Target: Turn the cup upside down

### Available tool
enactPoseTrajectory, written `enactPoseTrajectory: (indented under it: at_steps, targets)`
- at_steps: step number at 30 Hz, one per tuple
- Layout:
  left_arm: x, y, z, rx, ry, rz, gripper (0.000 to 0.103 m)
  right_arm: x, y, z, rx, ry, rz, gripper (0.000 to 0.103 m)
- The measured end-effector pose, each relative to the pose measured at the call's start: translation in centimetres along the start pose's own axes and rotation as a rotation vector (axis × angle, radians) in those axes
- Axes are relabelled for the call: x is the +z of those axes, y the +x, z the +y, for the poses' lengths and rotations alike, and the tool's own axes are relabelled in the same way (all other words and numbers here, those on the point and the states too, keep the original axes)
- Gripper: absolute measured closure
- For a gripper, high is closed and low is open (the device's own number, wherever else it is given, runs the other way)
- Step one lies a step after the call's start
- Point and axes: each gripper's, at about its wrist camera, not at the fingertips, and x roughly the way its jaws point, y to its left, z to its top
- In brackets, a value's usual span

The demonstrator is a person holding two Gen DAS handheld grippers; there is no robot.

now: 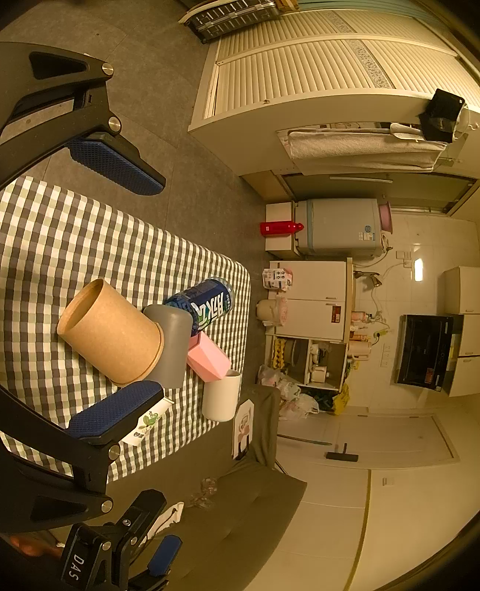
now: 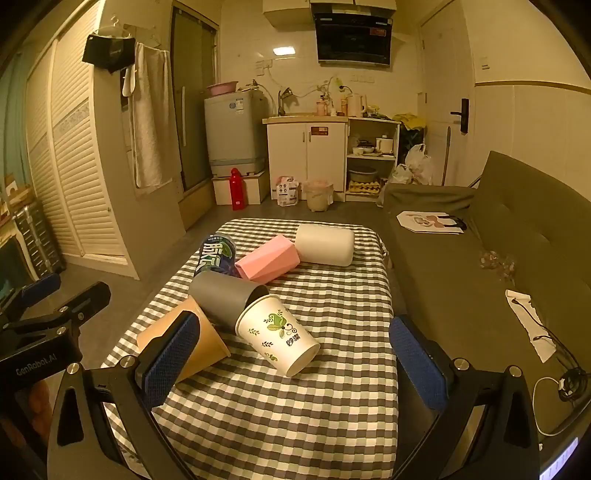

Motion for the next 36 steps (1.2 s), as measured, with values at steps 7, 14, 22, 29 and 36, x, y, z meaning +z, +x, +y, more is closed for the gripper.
enactPoseTrajectory:
  at_steps: [7, 14, 22, 29, 36]
  targets:
    - [-0.02, 0.0, 0.01, 0.001, -0.001, -0.001, 0.0, -0.09, 0.09, -0.02, 0.001, 0.001, 0.003, 0.0]
    - [-0.02, 0.0, 0.04, -0.001, 0.0, 0.001, 0.0, -0.04, -0.01, -0.04, 0.002, 0.002, 0.004, 0.0]
    - [-0.06, 0.04, 0.09, 0.0, 0.001, 0.002, 0.0, -0.15, 0.36, -0.06, 0.006, 0.0, 0.005, 0.0]
    - [-0.08, 0.06, 0.1, -0.001, 0.002, 0.001, 0.0, -0.25, 0.48, -0.04, 0.01, 0.001, 0.006, 0.0]
    - [-0.2, 0.13, 0.17, 0.001, 0.002, 0.001, 0.0, -0.3, 0.51, -0.01, 0.012, 0.002, 0.006, 0.0]
